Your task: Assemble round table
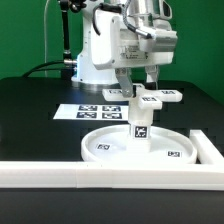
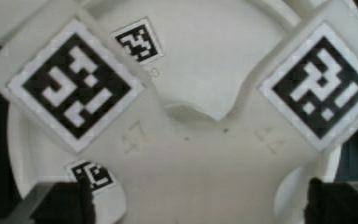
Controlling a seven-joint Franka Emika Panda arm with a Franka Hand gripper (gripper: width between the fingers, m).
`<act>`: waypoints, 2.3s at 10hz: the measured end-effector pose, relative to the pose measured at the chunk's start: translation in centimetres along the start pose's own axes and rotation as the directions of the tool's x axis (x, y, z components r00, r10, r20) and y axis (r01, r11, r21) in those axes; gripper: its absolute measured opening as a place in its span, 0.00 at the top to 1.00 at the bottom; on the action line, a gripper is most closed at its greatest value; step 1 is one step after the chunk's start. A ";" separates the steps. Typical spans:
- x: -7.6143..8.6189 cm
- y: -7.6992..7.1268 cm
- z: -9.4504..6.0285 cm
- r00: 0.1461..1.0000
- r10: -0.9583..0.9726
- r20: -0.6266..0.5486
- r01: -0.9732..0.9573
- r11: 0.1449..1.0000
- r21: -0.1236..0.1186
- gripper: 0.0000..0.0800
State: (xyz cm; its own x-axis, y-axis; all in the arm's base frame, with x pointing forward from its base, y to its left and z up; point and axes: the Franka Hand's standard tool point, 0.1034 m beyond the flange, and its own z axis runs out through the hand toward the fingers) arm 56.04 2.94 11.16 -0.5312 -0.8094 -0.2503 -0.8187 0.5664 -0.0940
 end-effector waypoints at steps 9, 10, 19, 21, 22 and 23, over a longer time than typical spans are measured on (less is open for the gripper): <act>-1.4 1.1 -1.3 0.785 -0.618 0.038 0.619 0.782 -0.070 0.19; -2.0 1.6 -1.4 0.700 -0.710 0.074 0.713 0.694 -0.099 0.19; -2.1 1.4 -1.4 -0.146 -0.981 0.128 0.984 -0.158 -0.082 0.19; -2.5 1.4 -1.4 -0.368 -0.914 0.168 0.918 -0.386 -0.088 0.19; -2.5 1.3 -1.4 -0.418 -0.893 0.170 0.897 -0.435 -0.079 0.19; -2.4 1.2 -1.4 -0.467 -0.867 0.174 0.872 -0.484 -0.070 0.19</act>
Offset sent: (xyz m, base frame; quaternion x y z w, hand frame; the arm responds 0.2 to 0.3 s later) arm 0.0000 0.0000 0.0000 0.0000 0.0000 -0.0650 0.9979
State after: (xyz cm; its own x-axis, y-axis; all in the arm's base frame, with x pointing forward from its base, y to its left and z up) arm 56.01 5.37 12.97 0.9958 -0.0859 0.0308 -0.0822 -0.9910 -0.1054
